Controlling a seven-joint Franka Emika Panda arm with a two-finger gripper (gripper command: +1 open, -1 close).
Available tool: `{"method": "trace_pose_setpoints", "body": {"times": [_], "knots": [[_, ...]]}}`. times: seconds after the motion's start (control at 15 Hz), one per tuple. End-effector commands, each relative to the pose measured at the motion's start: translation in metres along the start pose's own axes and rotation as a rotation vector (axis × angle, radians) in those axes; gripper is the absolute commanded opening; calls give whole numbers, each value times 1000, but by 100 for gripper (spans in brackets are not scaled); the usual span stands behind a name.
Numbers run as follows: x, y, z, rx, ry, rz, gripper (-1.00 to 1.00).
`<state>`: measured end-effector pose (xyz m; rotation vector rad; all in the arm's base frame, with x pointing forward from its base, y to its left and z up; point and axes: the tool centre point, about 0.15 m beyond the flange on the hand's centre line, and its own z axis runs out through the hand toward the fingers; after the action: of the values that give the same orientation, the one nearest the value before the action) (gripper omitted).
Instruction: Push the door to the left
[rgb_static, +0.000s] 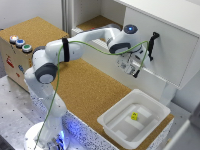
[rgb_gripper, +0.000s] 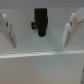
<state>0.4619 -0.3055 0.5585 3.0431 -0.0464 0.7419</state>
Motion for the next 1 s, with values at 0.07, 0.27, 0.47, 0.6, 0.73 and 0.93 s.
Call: {"method": "trace_pose_setpoints", "body": {"times": [0.07,0.27,0.47,0.6,0.73,0.93], "knots": [[37,20,-1,110,-85,-50,100],[37,20,-1,110,-85,-50,100],[23,3,-3,-21,19,-30,100],[35,0,-13,-19,39,-44,100],[45,-4,-18,-41,58,-46,100],[53,-8,-16,-44,57,3,100]]}}
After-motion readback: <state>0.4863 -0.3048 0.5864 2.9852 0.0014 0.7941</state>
